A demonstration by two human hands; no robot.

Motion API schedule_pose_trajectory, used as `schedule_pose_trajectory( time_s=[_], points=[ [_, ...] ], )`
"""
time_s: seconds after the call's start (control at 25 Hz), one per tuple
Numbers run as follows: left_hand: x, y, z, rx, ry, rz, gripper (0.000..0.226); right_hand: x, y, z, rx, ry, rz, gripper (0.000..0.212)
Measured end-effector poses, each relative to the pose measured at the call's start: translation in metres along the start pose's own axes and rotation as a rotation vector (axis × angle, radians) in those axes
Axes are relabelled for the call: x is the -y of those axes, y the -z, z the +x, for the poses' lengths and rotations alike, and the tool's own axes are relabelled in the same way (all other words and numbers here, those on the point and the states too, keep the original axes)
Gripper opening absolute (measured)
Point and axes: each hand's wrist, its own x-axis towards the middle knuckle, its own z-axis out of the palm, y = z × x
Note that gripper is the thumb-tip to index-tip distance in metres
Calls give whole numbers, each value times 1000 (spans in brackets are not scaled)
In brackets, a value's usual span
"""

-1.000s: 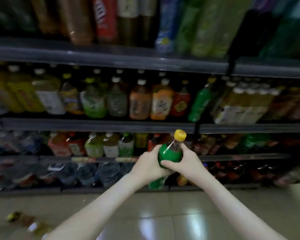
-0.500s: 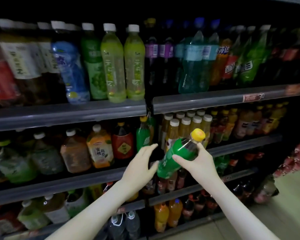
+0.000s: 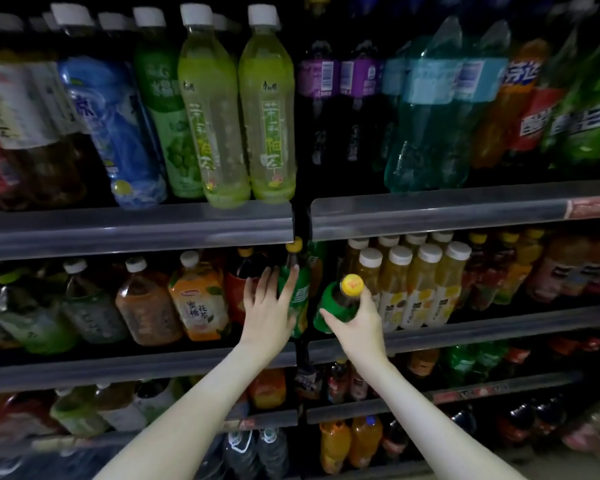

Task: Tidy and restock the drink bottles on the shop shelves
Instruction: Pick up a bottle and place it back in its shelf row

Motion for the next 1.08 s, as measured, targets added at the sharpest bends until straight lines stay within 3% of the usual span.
schedule_pose_trajectory(
  time_s=[0.2, 0.4, 0.56, 0.64, 0.8, 0.92, 1.08],
  points=[
    [-15, -13, 3, 14, 110, 60, 100, 2, -18, 41, 39, 98, -128, 55],
    [-25, -23, 8, 2, 172, 43, 99, 1, -28, 57, -18, 292, -478, 76],
    [-30, -32, 8, -44, 192, 11, 101, -18, -31, 61, -143, 606, -514, 86],
    [-33, -34, 6, -45, 207, 19, 100, -23, -29, 61, -142, 660, -592, 86],
    [-39, -34, 0, -9, 255, 6, 104, -27, -21, 57, -79, 646, -796, 97],
    [-45, -27, -14, 32, 280, -9, 100, -30, -14, 44, -21, 667, -812, 107],
    [-36, -12, -61, 30, 383, -60, 80, -35, -24, 1, 150, 765, -653, 90]
  ],
)
